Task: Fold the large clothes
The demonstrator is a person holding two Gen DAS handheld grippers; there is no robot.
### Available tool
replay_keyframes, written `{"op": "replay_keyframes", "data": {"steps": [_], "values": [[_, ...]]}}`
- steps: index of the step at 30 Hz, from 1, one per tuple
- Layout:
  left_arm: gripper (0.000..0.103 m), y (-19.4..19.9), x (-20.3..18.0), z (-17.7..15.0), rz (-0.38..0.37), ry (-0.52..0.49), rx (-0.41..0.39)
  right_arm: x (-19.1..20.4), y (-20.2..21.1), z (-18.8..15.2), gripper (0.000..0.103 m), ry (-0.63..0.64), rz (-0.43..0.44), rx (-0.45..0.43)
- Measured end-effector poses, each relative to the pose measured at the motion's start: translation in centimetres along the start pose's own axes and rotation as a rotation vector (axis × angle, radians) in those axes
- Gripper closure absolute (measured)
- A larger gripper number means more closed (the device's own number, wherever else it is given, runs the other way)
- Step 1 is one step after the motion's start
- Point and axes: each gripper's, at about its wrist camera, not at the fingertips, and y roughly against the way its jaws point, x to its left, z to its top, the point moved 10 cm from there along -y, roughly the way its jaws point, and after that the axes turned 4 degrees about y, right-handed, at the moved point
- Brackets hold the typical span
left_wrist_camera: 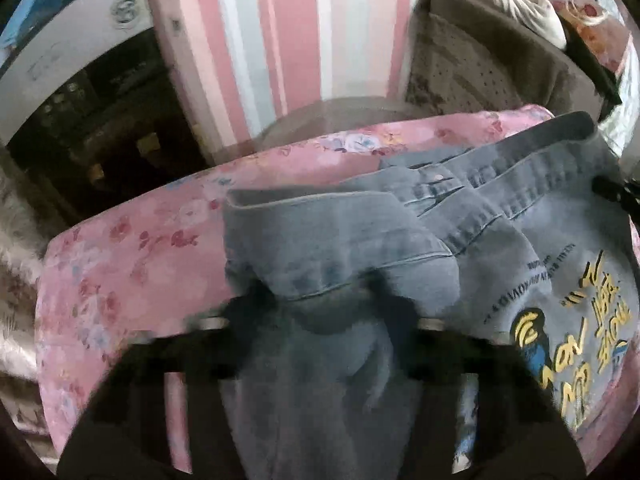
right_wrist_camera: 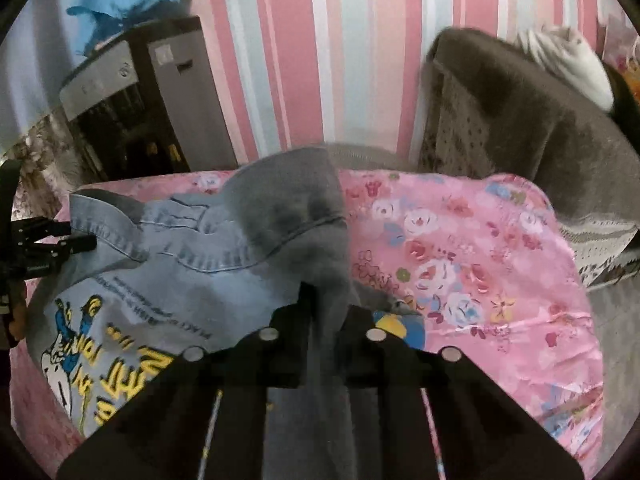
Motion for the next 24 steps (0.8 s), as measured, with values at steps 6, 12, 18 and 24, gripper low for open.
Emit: {"op": "replay_keyframes", "data": {"steps": [6,12,18,24], "values": [[0.093,2.7,2.5,2.5,-0.136,0.143,-0.096,-1.9,3.6,4.7,0.096,-0.109,0.122,-0.146],[0.092,-0.8,4.9,3.3,-0.145,0.199,-0.012,-5.5,-2.4,5.1,0.096,-0.209,0.060,0.001],[0.045,-3.3,5.4,2.0,-0.010,0.151,0.062,-8.1,-5.1,2.3,0.092,-0.134,-0.111,0.106],[0.006,3.2,8.2,2.5,0.062,0.218,-0.088,-7.1,1.7,2.5,0.035,-0.060,-0.163,-0.072]]}}
